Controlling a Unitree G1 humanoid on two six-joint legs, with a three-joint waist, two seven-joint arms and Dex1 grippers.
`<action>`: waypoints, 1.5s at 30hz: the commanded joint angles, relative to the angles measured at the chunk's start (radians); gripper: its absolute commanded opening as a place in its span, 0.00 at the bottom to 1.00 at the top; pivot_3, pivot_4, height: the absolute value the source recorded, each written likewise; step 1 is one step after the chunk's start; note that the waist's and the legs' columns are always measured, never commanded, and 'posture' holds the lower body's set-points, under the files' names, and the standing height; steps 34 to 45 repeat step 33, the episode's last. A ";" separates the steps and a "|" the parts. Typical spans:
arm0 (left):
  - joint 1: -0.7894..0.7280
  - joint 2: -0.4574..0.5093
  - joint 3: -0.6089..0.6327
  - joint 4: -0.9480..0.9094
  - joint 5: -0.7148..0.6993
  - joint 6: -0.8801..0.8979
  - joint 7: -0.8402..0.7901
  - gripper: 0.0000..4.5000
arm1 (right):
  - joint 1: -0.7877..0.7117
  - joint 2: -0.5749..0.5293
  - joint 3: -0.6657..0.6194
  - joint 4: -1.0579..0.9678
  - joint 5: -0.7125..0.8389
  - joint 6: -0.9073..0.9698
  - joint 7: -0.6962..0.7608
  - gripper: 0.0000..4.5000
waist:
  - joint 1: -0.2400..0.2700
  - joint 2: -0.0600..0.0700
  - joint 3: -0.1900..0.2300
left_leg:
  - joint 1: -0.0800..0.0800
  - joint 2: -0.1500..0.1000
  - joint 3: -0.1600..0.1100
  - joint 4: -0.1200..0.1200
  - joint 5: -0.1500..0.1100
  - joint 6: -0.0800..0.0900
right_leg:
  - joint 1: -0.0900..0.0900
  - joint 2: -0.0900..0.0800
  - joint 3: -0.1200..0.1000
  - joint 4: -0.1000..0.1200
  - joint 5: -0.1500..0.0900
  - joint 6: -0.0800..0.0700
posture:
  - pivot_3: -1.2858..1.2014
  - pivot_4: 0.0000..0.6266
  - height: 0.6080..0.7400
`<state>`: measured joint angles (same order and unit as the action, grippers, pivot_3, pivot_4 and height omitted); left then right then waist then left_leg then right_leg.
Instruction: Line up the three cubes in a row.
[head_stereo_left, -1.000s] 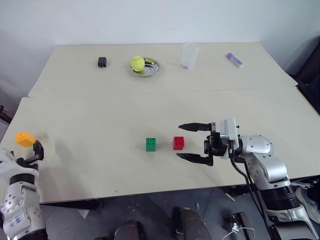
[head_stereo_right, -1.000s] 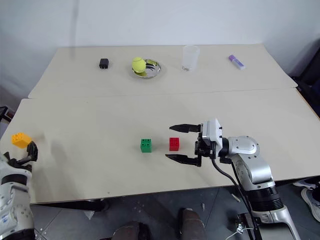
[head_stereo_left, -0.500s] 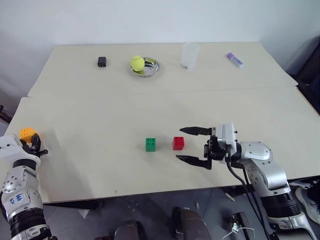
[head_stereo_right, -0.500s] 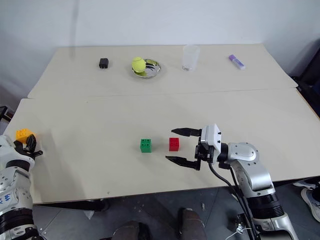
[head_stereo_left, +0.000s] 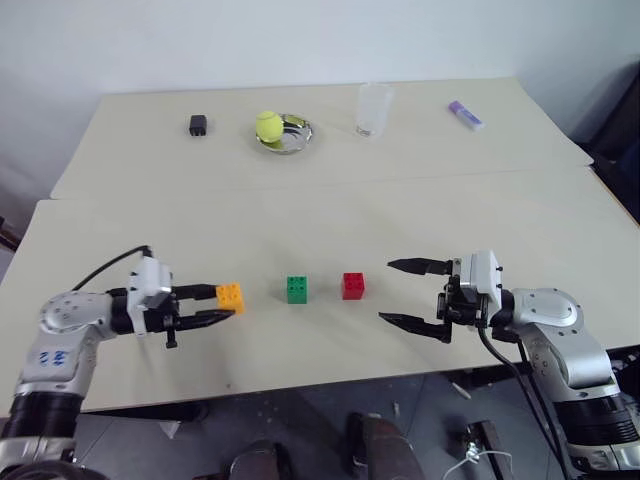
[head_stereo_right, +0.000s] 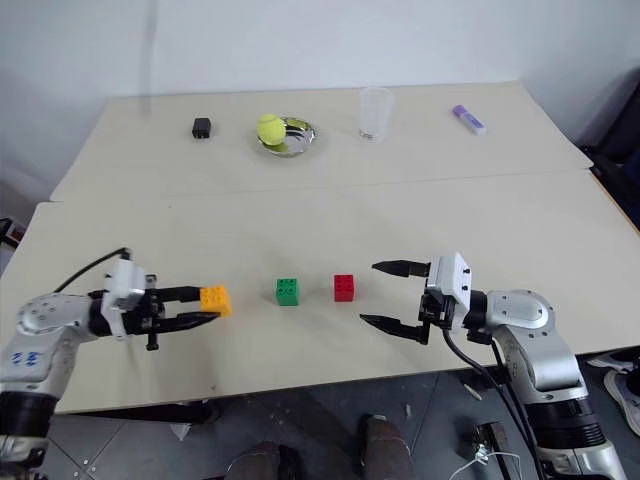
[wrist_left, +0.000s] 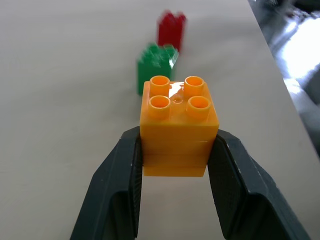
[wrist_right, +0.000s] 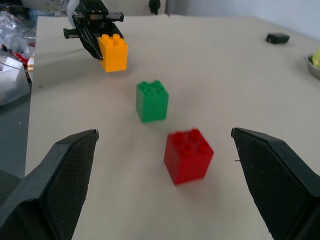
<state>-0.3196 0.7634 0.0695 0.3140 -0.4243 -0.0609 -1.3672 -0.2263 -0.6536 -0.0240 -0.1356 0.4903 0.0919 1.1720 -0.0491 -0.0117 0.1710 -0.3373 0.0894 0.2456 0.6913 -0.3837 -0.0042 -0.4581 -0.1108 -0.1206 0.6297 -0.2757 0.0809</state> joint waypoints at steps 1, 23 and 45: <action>-0.115 -0.011 -0.036 0.183 0.071 -0.140 -0.094 0.33 | 0.052 -0.032 -0.056 -0.083 0.028 0.018 -0.011 1.00 | 0.000 0.000 0.000 | -0.001 0.000 0.000 0.000 0.000 0.000 | -0.001 0.000 0.000 0.001 0.000 0.000 | 0.52 0.24 1.00; -0.139 0.043 0.076 0.229 0.057 -0.163 -0.084 0.90 | -0.009 -0.097 -0.081 -0.025 0.046 0.058 0.079 1.00 | -0.012 -0.003 0.001 | -0.002 0.000 -0.004 0.007 0.000 0.003 | -0.004 -0.002 0.005 0.009 0.000 0.001 | 0.52 0.24 1.00; 0.015 0.197 0.211 -0.074 0.014 0.014 0.005 0.90 | -0.283 -0.188 0.035 0.164 -0.042 0.083 0.248 1.00 | -0.001 -0.003 0.002 | 0.000 0.000 0.000 0.007 0.000 0.004 | -0.004 -0.003 0.006 0.008 0.000 0.000 | 0.52 0.24 1.00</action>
